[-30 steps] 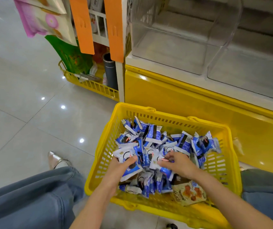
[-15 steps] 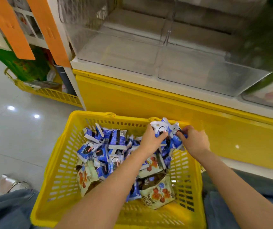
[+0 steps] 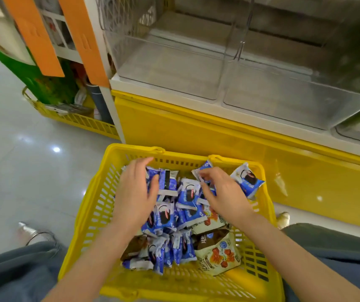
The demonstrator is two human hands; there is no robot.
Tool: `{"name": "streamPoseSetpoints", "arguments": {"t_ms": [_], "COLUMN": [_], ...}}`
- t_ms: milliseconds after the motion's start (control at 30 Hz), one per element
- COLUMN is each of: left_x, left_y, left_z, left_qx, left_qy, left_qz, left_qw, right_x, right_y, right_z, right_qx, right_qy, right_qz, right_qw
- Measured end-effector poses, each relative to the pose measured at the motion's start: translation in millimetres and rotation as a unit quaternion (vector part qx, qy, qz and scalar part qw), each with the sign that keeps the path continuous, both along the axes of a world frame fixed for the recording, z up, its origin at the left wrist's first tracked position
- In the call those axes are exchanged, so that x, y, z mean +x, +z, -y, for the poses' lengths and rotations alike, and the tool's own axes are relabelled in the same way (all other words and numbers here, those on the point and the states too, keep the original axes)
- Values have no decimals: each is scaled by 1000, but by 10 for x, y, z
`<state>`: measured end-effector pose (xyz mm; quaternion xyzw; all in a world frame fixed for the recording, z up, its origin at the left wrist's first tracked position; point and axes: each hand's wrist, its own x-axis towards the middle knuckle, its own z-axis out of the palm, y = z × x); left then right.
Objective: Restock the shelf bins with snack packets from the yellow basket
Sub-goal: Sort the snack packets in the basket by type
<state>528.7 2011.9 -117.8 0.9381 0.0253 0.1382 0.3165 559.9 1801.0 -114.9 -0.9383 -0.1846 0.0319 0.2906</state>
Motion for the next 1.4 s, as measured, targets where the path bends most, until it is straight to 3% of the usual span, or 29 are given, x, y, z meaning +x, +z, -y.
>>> {"name": "streamPoseSetpoints", "arguments": {"t_ms": [133, 267, 433, 533, 633, 733, 800, 833, 900, 933, 1100, 1233, 1333, 1400], "left_x": [-446, -741, -952, -949, -922, -908, -906, -892, -866, -858, -821, -842, -854, -870], "left_y": [-156, -406, -552, -547, -473, -329, -238, -183, -64, -36, -50, -107, -152, -168], "left_z": [-814, -1079, -1061, -1063, -1009, -865, -752, -682, -563, -524, -566, -712, -782, -809], "left_qx": [40, -84, -161, -166, -81, -9, -127, -233, -430, -464, -500, -505, -509, -519], "left_qy": [144, 183, 148, 149, 224, 249, 191, 162, 111, 77, 26, 92, 138, 157], "left_qz": [-65, -203, -215, -215, -186, -83, -88, -136, -251, -282, -202, -182, -178, -176], "left_qw": [987, 958, 952, 951, 953, 965, 969, 949, 860, 836, 842, 838, 831, 822], "right_x": [-162, -434, -472, -444, -483, -505, -509, -516, -546, -572, -583, -499, -618, -696], "right_y": [-398, -806, -938, -906, -798, -584, -408, -316, -145, -70, 3, -366, -736, -903], "right_z": [-421, -767, -1003, -1056, -1098, -1092, -1070, -1072, -1121, -1170, -1354, -1287, -1290, -1325], "right_qx": [-77, -88, 35, 7, -5, 2, 44, 76, 159, 206, 289, 156, 43, 13], "right_qy": [42, 8, -156, -169, -138, -98, -87, -90, -100, -93, -72, -109, -81, -78], "right_qz": [-163, -314, -336, -338, -322, -274, -265, -265, -269, -281, -274, -270, -369, -366], "right_qw": [983, 945, 928, 926, 937, 957, 959, 957, 945, 933, 914, 944, 925, 927]}}
